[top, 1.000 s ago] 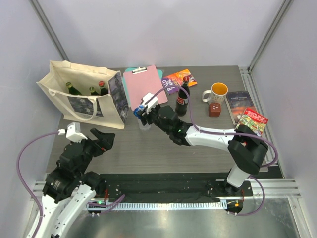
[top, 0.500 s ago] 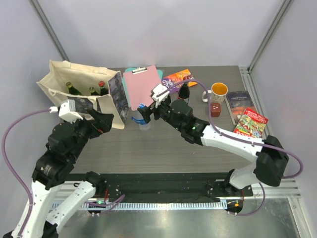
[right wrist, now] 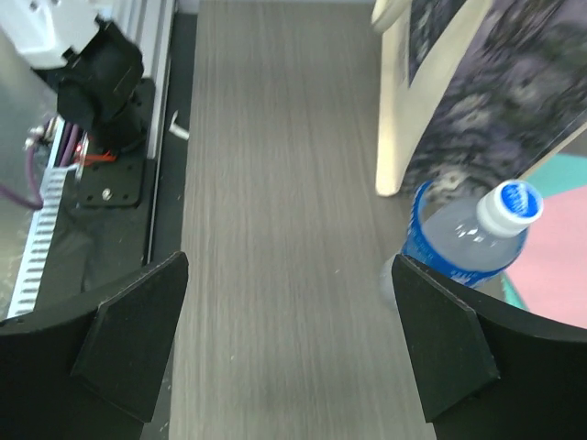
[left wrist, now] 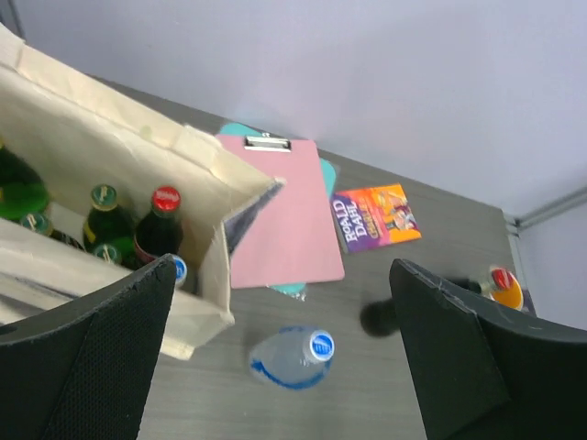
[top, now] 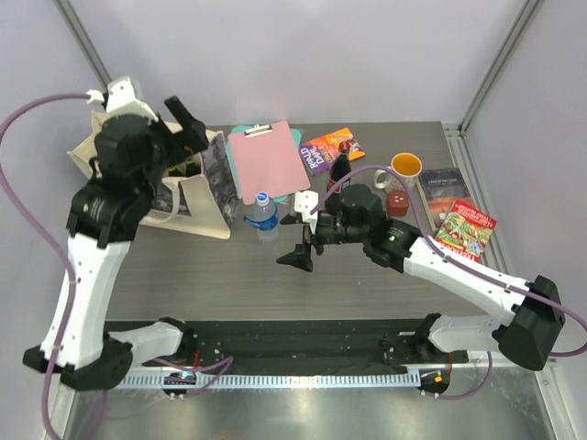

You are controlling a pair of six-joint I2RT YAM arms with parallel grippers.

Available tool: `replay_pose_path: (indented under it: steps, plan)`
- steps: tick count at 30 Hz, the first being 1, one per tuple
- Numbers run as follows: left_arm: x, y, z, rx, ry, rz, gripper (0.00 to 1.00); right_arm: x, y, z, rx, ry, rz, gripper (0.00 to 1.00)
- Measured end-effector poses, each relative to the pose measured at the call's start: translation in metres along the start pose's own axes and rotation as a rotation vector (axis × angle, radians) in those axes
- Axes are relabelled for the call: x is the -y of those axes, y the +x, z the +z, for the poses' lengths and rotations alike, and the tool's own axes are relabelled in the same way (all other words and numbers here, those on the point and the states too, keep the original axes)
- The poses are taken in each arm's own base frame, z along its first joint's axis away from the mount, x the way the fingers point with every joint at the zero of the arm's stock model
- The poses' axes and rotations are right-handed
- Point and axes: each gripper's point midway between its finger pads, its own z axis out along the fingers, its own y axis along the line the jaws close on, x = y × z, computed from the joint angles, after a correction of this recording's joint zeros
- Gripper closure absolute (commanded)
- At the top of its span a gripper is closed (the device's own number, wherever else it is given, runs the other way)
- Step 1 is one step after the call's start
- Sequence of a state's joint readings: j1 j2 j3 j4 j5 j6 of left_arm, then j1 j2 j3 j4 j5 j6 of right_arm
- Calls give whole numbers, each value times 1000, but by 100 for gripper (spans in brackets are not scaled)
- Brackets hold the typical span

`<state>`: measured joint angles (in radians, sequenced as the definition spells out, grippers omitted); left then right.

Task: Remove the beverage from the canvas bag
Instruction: Take out the drink from the canvas bag.

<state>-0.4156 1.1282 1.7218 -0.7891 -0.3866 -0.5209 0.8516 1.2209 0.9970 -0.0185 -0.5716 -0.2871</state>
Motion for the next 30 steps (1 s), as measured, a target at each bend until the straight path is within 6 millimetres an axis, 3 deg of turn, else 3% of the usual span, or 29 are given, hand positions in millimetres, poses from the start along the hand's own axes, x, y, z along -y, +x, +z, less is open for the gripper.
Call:
replay_pose_path:
  steps: [2,4,8,12,16,22,28,30]
  plan:
    - [-10,-8,22,-7,-55,-6,3,-4,11,-2,-27,-26,22,2]
    - [-35,-8,46,-32,-130,-23,6,-4,15,-5,-37,-34,35,2]
    - [-79,16,79,-151,-233,-66,8,-1,15,-8,-27,-43,57,2]
    - [-85,47,96,-277,-222,-84,13,0,12,-8,-17,-44,91,5]
    - [-79,79,97,-392,-165,-100,14,10,-6,2,32,-33,147,13]
    - [-88,129,76,-526,-154,-108,13,48,-67,36,152,-12,233,21]
    - [-83,131,61,-510,-100,-105,11,109,-120,89,237,54,436,24]
    - [-79,128,60,-490,-77,-107,11,126,-125,104,248,84,550,24]
